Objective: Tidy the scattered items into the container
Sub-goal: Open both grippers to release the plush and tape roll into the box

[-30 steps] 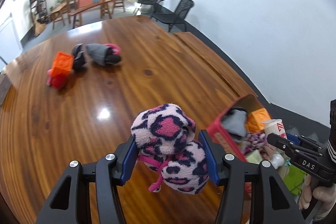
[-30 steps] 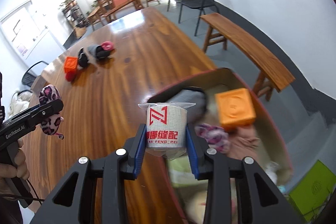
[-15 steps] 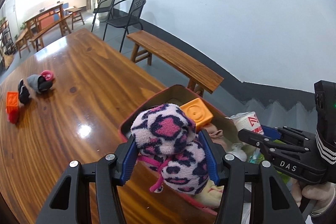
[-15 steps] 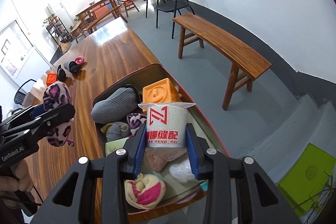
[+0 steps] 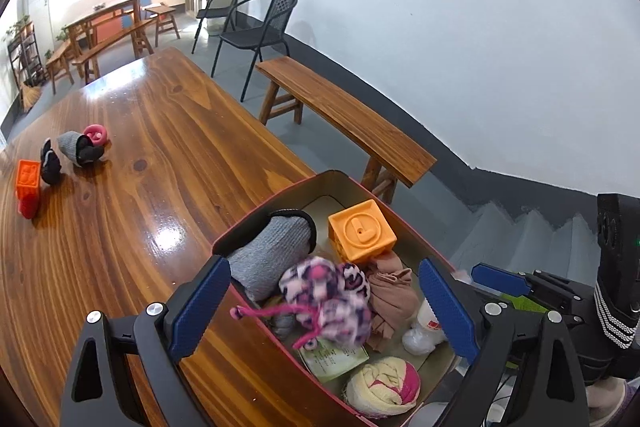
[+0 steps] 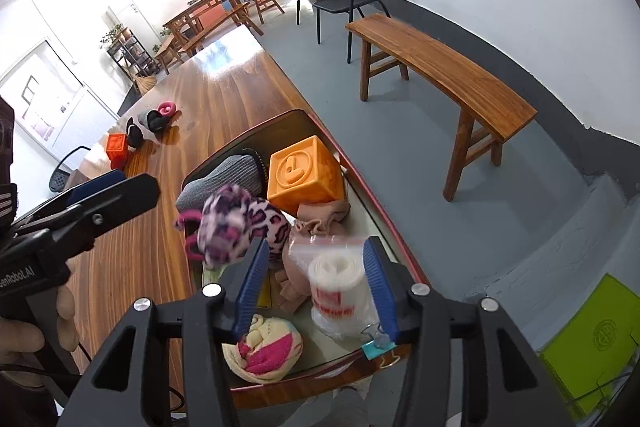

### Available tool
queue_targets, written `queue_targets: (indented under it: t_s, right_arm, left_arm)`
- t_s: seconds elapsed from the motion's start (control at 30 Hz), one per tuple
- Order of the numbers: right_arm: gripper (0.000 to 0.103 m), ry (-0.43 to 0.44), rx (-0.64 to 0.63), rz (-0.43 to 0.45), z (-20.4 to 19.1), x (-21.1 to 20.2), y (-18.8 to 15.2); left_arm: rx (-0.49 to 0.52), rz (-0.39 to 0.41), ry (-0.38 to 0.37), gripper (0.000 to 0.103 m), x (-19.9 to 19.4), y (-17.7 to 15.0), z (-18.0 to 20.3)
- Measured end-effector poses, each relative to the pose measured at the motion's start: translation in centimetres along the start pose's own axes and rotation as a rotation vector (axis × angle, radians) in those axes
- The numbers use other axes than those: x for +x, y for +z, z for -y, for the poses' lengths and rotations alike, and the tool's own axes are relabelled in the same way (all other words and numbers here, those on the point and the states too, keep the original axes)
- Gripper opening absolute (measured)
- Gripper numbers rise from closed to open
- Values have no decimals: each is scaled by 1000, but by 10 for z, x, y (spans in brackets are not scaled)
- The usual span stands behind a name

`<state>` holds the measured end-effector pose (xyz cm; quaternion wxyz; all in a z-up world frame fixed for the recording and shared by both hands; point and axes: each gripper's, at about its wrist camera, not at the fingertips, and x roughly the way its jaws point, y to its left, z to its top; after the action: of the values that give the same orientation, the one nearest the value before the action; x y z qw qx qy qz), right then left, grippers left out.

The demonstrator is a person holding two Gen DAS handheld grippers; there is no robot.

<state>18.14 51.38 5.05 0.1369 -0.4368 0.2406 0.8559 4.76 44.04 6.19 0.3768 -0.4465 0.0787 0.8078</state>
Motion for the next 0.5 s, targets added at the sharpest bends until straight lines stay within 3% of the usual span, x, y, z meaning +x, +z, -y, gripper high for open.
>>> queue_targets:
  t_s: [0.13, 0.17, 0.5]
  right_arm:
    - [54, 9, -10, 3, -1, 0, 4]
    - [54, 12, -14, 4, -2, -1, 4]
    - [54, 58, -60, -8, -29, 8, 8]
  left_arm:
    - [-26, 3, 27, 97, -4, -1, -9]
    - [-33, 0, 42, 103, -5, -2, -12]
    - [-124, -1, 133, 103, -17, -19, -51]
